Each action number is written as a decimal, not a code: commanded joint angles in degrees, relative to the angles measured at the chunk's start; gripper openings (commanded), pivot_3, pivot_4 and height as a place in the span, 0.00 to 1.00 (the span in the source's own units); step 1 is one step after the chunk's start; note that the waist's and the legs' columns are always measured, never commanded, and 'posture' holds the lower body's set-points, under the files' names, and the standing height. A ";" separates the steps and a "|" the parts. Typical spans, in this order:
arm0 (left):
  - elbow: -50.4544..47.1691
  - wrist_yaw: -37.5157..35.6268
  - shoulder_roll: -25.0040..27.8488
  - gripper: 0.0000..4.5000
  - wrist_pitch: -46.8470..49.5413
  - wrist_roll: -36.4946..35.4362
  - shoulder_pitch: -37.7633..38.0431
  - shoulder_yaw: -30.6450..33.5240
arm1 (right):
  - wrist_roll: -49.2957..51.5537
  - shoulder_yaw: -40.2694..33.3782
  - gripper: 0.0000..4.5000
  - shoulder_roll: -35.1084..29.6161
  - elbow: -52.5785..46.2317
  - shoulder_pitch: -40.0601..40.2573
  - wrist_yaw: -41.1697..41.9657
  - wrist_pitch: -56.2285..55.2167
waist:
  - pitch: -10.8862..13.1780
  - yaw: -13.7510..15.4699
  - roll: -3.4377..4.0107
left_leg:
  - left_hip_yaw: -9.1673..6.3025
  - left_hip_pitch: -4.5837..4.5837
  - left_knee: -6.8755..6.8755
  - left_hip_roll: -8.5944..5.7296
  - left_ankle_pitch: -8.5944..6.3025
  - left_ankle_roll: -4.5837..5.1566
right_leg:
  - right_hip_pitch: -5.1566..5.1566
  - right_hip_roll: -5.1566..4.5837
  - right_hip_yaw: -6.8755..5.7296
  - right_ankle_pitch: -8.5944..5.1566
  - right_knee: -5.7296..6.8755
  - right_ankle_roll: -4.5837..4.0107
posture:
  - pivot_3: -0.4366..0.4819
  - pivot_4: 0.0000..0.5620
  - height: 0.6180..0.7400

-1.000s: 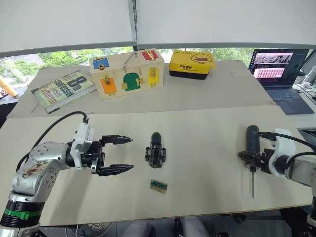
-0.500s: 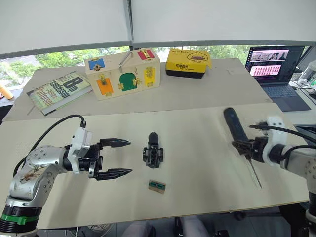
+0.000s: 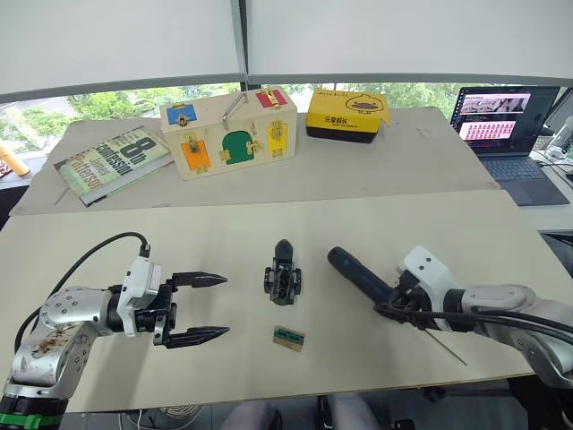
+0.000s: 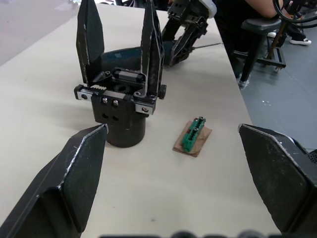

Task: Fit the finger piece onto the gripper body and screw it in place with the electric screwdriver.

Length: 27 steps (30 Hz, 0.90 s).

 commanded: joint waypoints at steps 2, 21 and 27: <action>-1.36 -0.32 0.79 1.00 -0.76 0.24 0.24 0.70 | -0.66 -0.48 0.54 0.17 1.03 -0.11 3.40 -3.38 | 0.00 0.01 0.00 | -0.02 0.00 0.04 0.05 -0.01 -0.01 | 0.04 -0.02 -0.01 0.06 -0.01 -0.10 | 0.48 0.27 1.00; -3.46 -1.15 1.17 1.00 0.10 0.36 3.33 -1.23 | 11.57 7.70 0.99 -15.97 -0.13 -26.73 18.22 23.80 | 0.04 0.13 -0.02 | -0.03 -0.08 0.08 0.08 -0.01 0.01 | 0.03 -0.08 0.01 0.07 -0.07 -0.13 | 0.48 0.27 1.00; -4.14 -1.08 0.79 1.00 -0.27 0.75 2.70 -2.46 | 8.31 24.29 0.99 -13.92 3.90 -41.67 17.68 31.77 | 0.05 0.08 -0.04 | -0.04 -0.14 0.11 0.10 -0.03 0.03 | 0.00 -0.08 -0.01 0.08 -0.08 -0.13 | 0.48 0.27 1.00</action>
